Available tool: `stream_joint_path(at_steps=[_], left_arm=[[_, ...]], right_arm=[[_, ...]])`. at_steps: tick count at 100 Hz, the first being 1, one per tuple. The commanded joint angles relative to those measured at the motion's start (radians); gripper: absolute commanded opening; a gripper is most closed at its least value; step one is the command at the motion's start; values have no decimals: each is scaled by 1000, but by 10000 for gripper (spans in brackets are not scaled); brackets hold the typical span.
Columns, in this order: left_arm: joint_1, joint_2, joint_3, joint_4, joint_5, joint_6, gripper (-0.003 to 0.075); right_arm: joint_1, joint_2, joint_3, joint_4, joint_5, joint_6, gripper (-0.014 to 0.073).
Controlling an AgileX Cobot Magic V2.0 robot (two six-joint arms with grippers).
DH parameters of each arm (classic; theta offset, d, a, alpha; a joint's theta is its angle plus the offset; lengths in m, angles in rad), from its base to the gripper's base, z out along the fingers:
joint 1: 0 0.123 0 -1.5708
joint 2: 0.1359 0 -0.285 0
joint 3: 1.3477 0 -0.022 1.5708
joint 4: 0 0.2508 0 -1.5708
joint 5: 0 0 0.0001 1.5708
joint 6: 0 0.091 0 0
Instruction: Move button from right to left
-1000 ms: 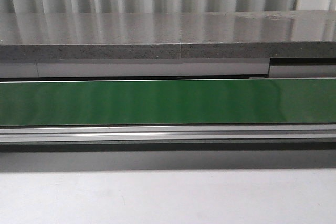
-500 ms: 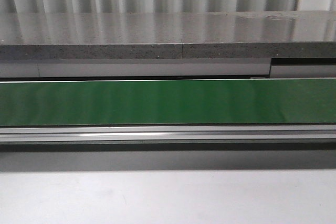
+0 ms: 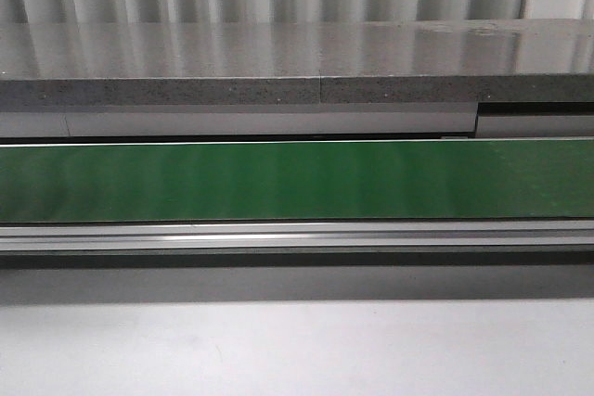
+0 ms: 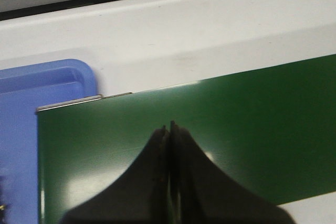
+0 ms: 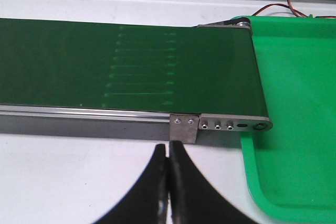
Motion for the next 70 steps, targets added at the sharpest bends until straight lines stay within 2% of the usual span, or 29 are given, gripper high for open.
stream_joint_path(at_steps=[1, 33, 50, 70], left_arm=[[-27, -69, 4, -60, -81, -16, -20], [-93, -312, 228, -57, -306, -122, -20], [-125, -444, 353, -46, -402, -124, -20], [-151, -597, 501, -46, -412, -124, -20]], right_arm=[[2, 7, -24, 3, -74, -8, -66], [2, 7, -24, 3, -74, -8, -66], [2, 7, -24, 3, -74, -8, -66], [2, 7, -24, 3, -74, -8, -66]])
